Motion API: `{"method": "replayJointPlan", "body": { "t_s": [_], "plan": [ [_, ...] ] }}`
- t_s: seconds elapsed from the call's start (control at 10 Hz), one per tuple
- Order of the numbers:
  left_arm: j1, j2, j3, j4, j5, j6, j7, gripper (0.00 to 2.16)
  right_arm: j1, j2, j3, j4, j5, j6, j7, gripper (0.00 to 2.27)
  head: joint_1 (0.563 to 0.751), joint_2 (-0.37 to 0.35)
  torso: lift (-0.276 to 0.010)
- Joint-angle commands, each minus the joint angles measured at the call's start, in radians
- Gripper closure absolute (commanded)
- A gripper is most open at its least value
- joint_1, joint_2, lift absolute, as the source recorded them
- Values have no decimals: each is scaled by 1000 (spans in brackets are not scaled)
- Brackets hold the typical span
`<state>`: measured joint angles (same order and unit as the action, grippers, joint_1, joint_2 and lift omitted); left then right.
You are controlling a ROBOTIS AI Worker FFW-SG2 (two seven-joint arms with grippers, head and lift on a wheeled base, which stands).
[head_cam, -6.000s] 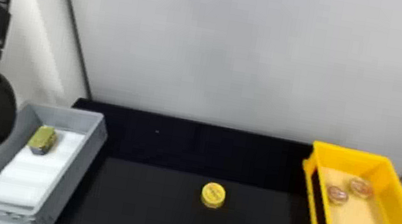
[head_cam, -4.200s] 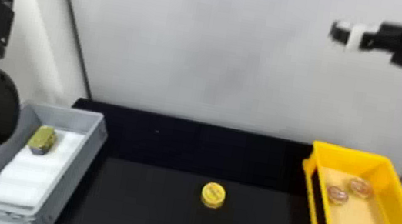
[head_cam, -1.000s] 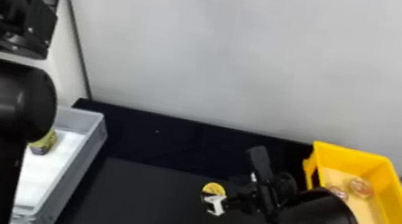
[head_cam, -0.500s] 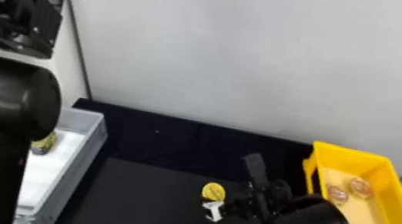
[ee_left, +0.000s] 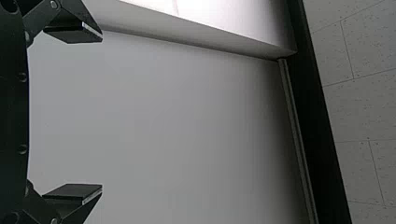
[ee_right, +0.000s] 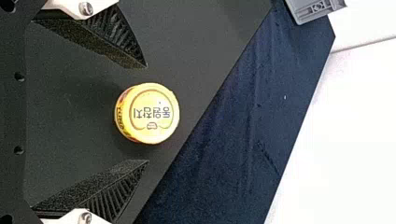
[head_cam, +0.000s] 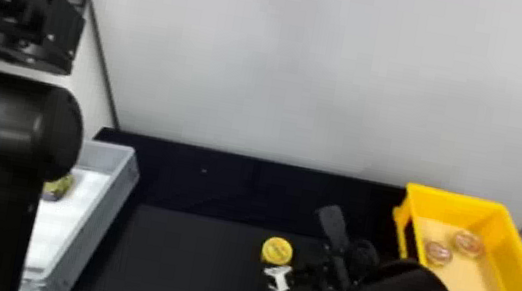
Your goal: Pick up the round yellow can and place it in the yellow rectangular box
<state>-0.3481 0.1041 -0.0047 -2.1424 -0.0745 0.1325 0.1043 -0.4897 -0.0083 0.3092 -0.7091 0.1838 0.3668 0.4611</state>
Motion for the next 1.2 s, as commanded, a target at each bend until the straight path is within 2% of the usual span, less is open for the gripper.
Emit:
{"method": "replayJointPlan", "body": {
  "t_s": [0.0, 0.6, 1.1],
  "plan": [
    [1, 5, 0, 1, 2, -2, 0, 140, -7, 9, -1, 34, -7, -21, -11, 41, 663, 54, -5],
    [3, 13, 0, 10, 5, -19, -6, 140, -46, 9, 1, 157, -52, -100, -76, 48, 663, 54, -5],
    [-3, 11, -5, 10, 7, -19, -8, 140, -44, 9, 2, 160, -115, -134, -74, 65, 663, 54, -5]
  ]
}}
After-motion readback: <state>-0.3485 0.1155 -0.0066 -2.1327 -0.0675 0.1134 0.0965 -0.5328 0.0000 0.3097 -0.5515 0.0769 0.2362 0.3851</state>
